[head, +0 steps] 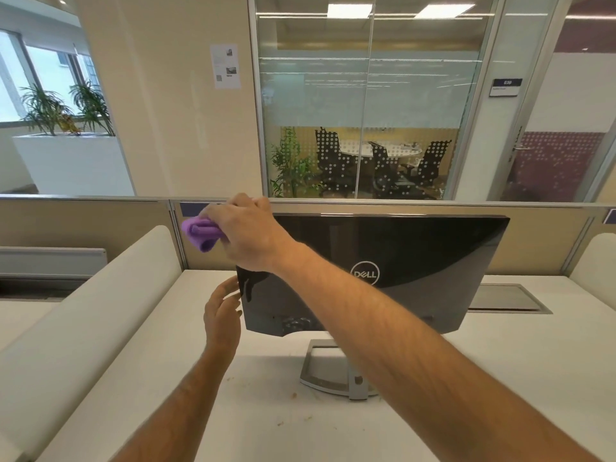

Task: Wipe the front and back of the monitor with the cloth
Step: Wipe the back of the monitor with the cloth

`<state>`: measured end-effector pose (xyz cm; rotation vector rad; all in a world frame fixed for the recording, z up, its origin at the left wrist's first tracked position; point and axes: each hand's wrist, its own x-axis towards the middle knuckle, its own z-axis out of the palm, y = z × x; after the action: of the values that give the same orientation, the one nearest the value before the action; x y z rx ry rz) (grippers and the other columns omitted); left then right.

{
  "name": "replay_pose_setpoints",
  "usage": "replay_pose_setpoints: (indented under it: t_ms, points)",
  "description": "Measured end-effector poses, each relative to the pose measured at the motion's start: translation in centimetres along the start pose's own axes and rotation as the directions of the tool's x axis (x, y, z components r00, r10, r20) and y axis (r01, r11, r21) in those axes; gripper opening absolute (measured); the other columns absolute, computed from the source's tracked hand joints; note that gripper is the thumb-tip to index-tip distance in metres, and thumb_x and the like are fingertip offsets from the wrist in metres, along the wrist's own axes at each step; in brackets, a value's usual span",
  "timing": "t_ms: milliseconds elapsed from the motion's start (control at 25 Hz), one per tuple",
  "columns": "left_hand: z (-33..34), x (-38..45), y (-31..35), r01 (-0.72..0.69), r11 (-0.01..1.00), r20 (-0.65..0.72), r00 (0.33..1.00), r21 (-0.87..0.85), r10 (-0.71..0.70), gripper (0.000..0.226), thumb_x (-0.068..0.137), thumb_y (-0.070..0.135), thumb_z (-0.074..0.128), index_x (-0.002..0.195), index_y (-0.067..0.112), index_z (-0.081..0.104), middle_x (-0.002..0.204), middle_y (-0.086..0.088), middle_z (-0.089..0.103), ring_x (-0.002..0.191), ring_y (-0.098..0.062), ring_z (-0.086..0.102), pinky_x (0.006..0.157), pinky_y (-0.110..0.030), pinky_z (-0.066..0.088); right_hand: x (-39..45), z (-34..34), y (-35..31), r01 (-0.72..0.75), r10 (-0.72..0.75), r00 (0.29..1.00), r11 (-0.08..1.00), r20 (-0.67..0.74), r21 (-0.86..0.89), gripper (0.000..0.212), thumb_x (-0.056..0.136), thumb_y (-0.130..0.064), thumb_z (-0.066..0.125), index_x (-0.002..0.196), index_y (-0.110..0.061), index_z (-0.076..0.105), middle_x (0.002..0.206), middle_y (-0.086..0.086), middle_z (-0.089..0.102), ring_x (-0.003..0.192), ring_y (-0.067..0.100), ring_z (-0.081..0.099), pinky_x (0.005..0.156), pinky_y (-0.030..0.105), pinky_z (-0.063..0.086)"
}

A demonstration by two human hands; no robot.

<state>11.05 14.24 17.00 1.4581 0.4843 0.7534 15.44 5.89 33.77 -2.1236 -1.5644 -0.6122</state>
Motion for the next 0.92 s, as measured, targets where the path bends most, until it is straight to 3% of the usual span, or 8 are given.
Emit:
replay_pose_setpoints:
  t_ms: [120,200,280,360,520,720,840,920]
  points:
    - [-0.3,0.0,0.1,-0.024,0.999,0.018,1.000,-0.033,0.025,0.028,0.098,0.008,0.045,0.123,0.012,0.059,0.122,-0.005,0.063,0.110,-0.023,0.060,0.096,-0.046,0.048,-3.4,0.9,-0.3,0.156,-0.144,0.983,0.983,-0.115,0.096,0.042,0.083,-0.012,0.072,0.124,-0.010,0.061,0.118,0.007,0.066,0.112,0.025,0.052,0.092,0.035,0.031]
    - [-0.4,0.2,0.2,-0.047,0.998,0.044,0.998,-0.046,0.049,0.019,0.098,0.008,0.052,0.116,0.011,0.056,0.114,-0.011,0.063,0.096,-0.022,0.062,0.092,-0.048,0.051,-7.5,2.0,0.6,0.226,-0.214,0.965,0.972,-0.154,0.064,0.048,0.079,-0.012,0.077,0.124,-0.009,0.061,0.124,0.009,0.064,0.117,0.027,0.052,0.098,0.036,0.033]
    - [-0.4,0.3,0.0,-0.035,0.999,0.059,0.998,0.003,0.035,0.020,0.098,0.008,0.051,0.117,0.015,0.055,0.118,-0.015,0.061,0.097,-0.024,0.060,0.095,-0.050,0.051,-13.1,3.1,2.7,0.300,-0.304,0.952,0.950,-0.039,-0.090,0.057,0.079,-0.019,0.079,0.131,-0.014,0.057,0.134,0.007,0.058,0.123,0.027,0.048,0.104,0.039,0.033]
    - [-0.1,0.3,-0.3,0.000,0.999,-0.001,1.000,0.036,0.000,0.027,0.102,0.017,0.042,0.123,0.023,0.057,0.130,-0.005,0.059,0.112,-0.022,0.056,0.099,-0.046,0.048,-19.5,3.7,5.2,0.366,-0.329,0.927,0.896,0.179,-0.250,0.061,0.081,-0.027,0.077,0.135,-0.023,0.050,0.139,0.003,0.052,0.124,0.025,0.045,0.103,0.041,0.037]
    - [0.5,0.4,-0.8,-0.011,0.994,-0.064,0.998,0.106,0.018,0.029,0.102,0.031,0.045,0.128,0.025,0.057,0.133,0.000,0.059,0.119,-0.023,0.054,0.103,-0.048,0.047,-30.0,1.9,10.6,0.368,-0.155,0.885,0.811,0.440,-0.454,0.070,0.074,-0.036,0.081,0.136,-0.027,0.049,0.139,0.001,0.052,0.120,0.025,0.051,0.097,0.043,0.048]
    - [0.5,0.5,-0.9,-0.011,0.989,-0.084,0.996,0.144,0.023,0.030,0.100,0.037,0.048,0.128,0.027,0.057,0.133,0.001,0.059,0.117,-0.022,0.055,0.102,-0.051,0.048,-35.1,-2.3,16.5,0.133,0.236,0.855,0.761,0.462,-0.635,0.087,0.047,-0.026,0.097,0.125,-0.019,0.059,0.125,0.009,0.064,0.110,0.033,0.062,0.087,0.047,0.053]
    - [0.4,0.5,-0.9,-0.006,0.989,-0.078,0.997,0.146,0.018,0.034,0.100,0.040,0.048,0.129,0.026,0.056,0.132,0.000,0.059,0.119,-0.024,0.055,0.102,-0.051,0.047,-36.5,-2.7,18.3,0.074,0.342,0.819,0.734,0.462,-0.675,0.087,0.038,-0.022,0.100,0.118,-0.015,0.066,0.119,0.012,0.067,0.104,0.037,0.065,0.082,0.051,0.055]
    - [0.4,0.5,-0.9,-0.007,0.989,-0.081,0.997,0.145,0.018,0.035,0.100,0.042,0.047,0.130,0.026,0.056,0.132,0.001,0.059,0.118,-0.023,0.055,0.102,-0.050,0.048,-37.0,-2.1,18.6,0.084,0.346,0.795,0.750,0.497,-0.656,0.085,0.043,-0.025,0.099,0.120,-0.017,0.066,0.120,0.010,0.067,0.106,0.035,0.065,0.084,0.050,0.055]
